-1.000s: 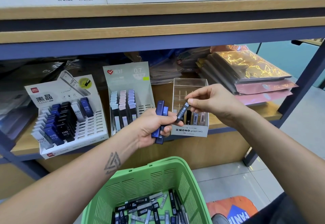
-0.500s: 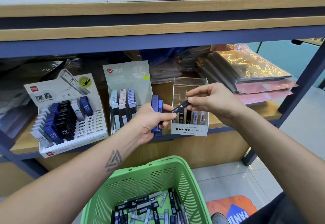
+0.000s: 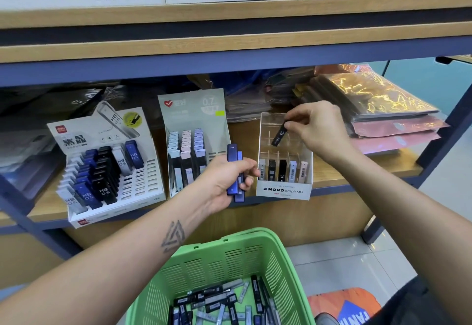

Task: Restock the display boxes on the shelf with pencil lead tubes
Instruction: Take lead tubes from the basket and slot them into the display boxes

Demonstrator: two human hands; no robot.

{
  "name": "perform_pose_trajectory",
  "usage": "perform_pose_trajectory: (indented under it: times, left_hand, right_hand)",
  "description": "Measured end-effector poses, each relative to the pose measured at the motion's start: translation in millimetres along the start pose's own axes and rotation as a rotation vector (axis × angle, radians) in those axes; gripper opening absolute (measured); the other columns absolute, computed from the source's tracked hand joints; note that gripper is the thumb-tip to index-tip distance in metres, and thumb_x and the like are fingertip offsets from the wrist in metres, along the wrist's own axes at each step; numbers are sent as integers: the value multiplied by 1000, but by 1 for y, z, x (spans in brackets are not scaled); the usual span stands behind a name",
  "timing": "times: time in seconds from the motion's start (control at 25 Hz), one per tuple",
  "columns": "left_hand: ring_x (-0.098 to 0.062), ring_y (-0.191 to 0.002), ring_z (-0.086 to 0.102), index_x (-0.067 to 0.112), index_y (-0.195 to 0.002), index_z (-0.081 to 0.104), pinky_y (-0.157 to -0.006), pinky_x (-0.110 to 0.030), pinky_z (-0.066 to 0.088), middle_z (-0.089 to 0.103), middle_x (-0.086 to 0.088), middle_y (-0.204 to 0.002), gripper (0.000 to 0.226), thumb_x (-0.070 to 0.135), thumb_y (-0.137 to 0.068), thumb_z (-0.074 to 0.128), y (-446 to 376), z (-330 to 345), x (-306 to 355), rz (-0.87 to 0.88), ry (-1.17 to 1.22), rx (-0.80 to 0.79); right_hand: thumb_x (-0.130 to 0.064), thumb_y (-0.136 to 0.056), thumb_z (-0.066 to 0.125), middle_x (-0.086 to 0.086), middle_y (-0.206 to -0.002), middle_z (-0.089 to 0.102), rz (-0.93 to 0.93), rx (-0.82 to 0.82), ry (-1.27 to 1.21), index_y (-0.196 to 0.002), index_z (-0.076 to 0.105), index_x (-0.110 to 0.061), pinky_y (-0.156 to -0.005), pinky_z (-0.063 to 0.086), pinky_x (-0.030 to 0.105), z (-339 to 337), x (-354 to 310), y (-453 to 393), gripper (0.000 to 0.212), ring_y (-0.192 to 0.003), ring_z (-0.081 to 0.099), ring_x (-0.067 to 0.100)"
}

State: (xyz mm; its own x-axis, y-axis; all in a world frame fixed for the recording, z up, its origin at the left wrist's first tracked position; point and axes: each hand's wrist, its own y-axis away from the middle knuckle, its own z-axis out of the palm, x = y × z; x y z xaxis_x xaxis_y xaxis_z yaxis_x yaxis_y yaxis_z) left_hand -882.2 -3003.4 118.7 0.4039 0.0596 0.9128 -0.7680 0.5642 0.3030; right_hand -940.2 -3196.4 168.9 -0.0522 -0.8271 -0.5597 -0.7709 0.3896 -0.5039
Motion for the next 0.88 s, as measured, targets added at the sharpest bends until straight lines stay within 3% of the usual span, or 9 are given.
perform_pose_trajectory:
  times: [0.2, 0.4, 0.64, 0.76, 0.88]
  left_hand:
    - [-14, -49, 48, -6, -103, 63, -43, -20, 36, 66, -18, -79, 11, -3, -94, 57, -1, -4, 1, -12, -21, -15]
    - [-14, -49, 49, -8, -107, 62, -42, -20, 38, 66, -20, -79, 15, -5, -93, 58, -2, -5, 3, -47, 27, -46]
    - [-17, -58, 55, -10, -106, 65, -47, -21, 45, 67, -21, -82, 22, -12, -88, 51, 0, -9, 6, -117, 85, -98]
    - [-18, -61, 57, -11, -109, 63, -48, -21, 46, 67, -21, -84, 28, -14, -86, 47, 2, -10, 8, -136, 83, -103]
    - [-20, -65, 61, -13, -112, 62, -53, -22, 50, 68, -22, -85, 36, -17, -83, 42, 7, -8, 10, -126, 70, -120]
  right_hand:
    - [-12, -93, 70, 8, -106, 75, -99, -91, 190, -108, 77, -12, -92, 57, 42, 33, 12, -8, 17, -100, 69, 24]
    - [-7, -92, 69, 8, -105, 75, -107, -154, 245, -106, 78, -12, -89, 54, 37, 47, 18, -10, 18, -102, 68, 27]
    - [4, -92, 57, 14, -110, 61, -178, -91, 362, -110, 75, -3, -76, 51, 39, 49, 15, -6, 27, -95, 63, 38]
    - [1, -93, 60, 12, -115, 64, -166, -43, 332, -116, 74, -5, -83, 52, 40, 43, 11, -4, 28, -101, 63, 35]
    - [-7, -94, 62, 4, -112, 72, -78, -68, 158, -114, 76, -12, -92, 55, 37, 36, 2, 1, 24, -102, 66, 21]
